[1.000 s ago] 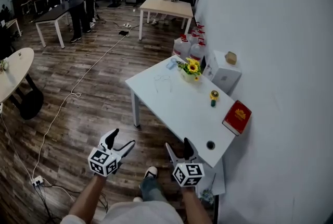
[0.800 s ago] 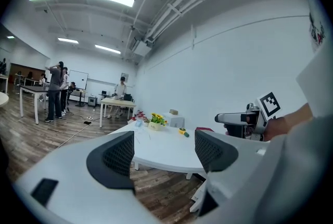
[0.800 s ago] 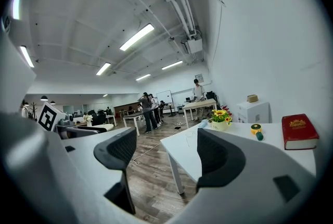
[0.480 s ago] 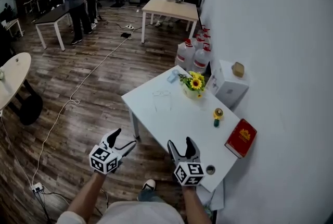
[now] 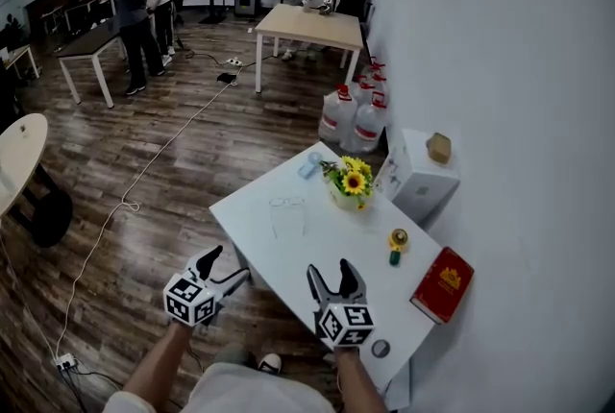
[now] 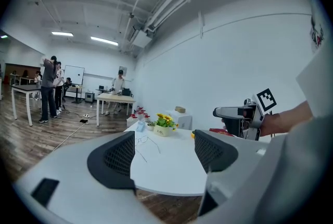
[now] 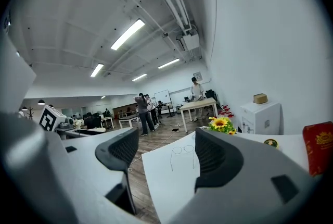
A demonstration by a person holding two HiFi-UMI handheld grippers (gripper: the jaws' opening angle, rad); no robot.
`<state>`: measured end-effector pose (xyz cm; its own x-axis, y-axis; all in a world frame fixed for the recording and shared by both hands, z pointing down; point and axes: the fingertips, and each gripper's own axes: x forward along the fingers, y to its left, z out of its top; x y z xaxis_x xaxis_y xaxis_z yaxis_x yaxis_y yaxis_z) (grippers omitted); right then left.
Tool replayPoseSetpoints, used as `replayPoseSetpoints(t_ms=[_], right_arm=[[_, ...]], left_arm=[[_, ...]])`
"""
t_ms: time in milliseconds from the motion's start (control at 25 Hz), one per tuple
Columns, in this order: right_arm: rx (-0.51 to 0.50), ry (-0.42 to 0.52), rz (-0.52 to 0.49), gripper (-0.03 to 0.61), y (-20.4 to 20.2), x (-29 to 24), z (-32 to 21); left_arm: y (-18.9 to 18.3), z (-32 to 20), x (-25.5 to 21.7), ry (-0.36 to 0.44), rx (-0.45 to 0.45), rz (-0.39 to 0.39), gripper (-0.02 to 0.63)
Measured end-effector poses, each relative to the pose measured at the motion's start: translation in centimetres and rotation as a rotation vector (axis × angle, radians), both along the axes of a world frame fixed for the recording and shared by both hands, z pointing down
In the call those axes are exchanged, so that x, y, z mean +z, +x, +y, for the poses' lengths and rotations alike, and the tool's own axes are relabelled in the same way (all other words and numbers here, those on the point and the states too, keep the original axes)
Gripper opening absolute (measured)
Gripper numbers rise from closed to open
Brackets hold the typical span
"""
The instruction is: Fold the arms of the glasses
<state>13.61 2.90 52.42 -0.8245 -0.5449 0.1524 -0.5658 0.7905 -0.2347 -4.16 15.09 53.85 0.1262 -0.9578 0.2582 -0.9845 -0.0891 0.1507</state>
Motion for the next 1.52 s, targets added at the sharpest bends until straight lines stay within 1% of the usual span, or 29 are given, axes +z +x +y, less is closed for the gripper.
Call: replayPoseSetpoints(t_ms=[160, 360, 520, 640, 720, 920, 1200, 1360, 1520], right_arm=[[0.010, -0.009, -0.018, 0.325, -0.6, 0.1, -2.9], [0.024, 0.002, -0.007, 0.322, -1.2, -0.2, -5.7], [0.050, 0.007, -0.009, 0.319, -1.3, 0.4, -9.0], [0.089, -0.005, 0.001, 0.318, -1.4, 1.1, -11.0], [0.117, -0.010, 0.010, 0.300, -1.8, 1.3, -12.4], [0.195, -0.024, 0.029, 0.290, -3.0, 1.5, -17.5], [0.327, -0.022, 0.035, 0.287, -5.8, 0.1, -22.9], [0.386, -0.026, 0.045, 0.285, -7.7, 0.1, -25.3], [0.438, -0.037, 0.054, 0.284, -9.6, 0.9, -27.0]], left_arm=[[-1.2, -2.5, 0.2, -0.002, 0.003, 0.008, 0.353], [-2.6, -5.5, 0.5, -0.009, 0.020, 0.012, 0.345], [-3.2, -10.1, 1.5, -0.012, 0.054, 0.023, 0.341], [-3.5, -13.6, 2.0, -0.015, 0.114, 0.026, 0.337], [-3.9, -16.1, 2.1, -0.019, 0.162, 0.022, 0.336], [-5.5, -23.2, 2.8, -0.043, 0.272, 0.024, 0.331], [-7.9, -31.6, 2.7, -0.069, 0.453, 0.010, 0.325], [-9.7, -35.4, 3.1, -0.087, 0.533, 0.024, 0.318], [-11.6, -38.7, 3.9, -0.097, 0.590, 0.051, 0.313]])
